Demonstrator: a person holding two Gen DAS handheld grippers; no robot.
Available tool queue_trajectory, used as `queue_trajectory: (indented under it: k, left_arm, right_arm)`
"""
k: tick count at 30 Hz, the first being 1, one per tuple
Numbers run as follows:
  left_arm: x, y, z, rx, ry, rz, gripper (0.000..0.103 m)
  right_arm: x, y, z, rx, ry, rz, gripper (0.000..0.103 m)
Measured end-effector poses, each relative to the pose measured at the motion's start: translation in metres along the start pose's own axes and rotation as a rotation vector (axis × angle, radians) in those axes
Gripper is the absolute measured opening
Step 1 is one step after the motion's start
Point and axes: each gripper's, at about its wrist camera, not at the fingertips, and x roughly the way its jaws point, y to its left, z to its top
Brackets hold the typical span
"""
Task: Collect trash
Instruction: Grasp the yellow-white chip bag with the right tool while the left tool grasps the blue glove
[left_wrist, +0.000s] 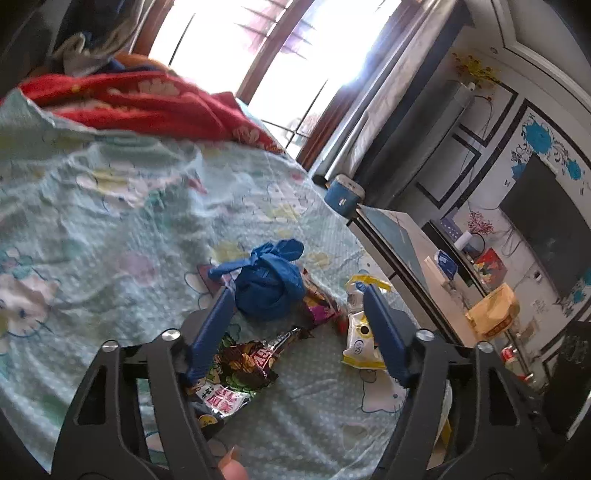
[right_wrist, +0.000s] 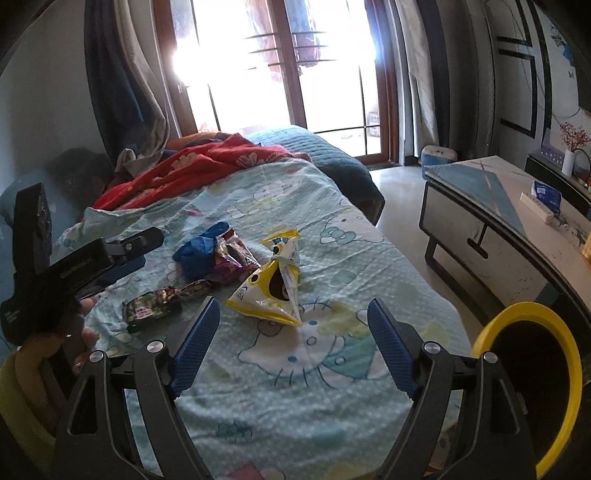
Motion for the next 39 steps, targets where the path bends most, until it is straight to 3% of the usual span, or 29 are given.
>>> queue_trajectory:
  k: [6, 14, 16, 22, 25, 26, 30, 39]
  left_arm:
    - [0.019, 0.0, 0.003, -0.013, 0.049, -0.021, 0.05]
    - [0.039, 0.009, 0.009, -0.066, 0.081, 0.021, 0.05]
    - [0.043, 0.012, 0.009, -0.078, 0.088, 0.03, 0.05]
    - [0.053, 0.017, 0.009, -0.099, 0.108, 0.034, 0.049]
    - [0.057, 0.019, 0.009, -0.098, 0.117, 0.038, 0.035]
    - [0.059, 0.021, 0.008, -0.1, 0.123, 0.037, 0.028]
    - [0.062, 0.023, 0.007, -0.1, 0.133, 0.029, 0.014]
    - [0.052, 0.022, 0.001, -0.086, 0.125, -0.021, 0.003]
  right_arm:
    - [0.031, 0.002, 0.001, -0.01, 0.042, -0.009, 0.08]
    - [0.067, 0.004, -0.001, 0.0, 0.105, 0.018, 0.079]
    - [0.074, 0.004, -0.001, 0.01, 0.122, 0.028, 0.075]
    - [0.09, 0.003, -0.008, 0.066, 0.154, 0.083, 0.051]
    - [0.088, 0.007, -0.01, 0.037, 0.142, 0.079, 0.044]
    - [0.086, 0.006, -0.012, 0.041, 0.138, 0.082, 0.036]
    - [0.081, 0.001, -0.019, 0.06, 0.119, 0.093, 0.035]
    - [0.061, -0.003, -0.034, 0.076, 0.103, 0.098, 0.031]
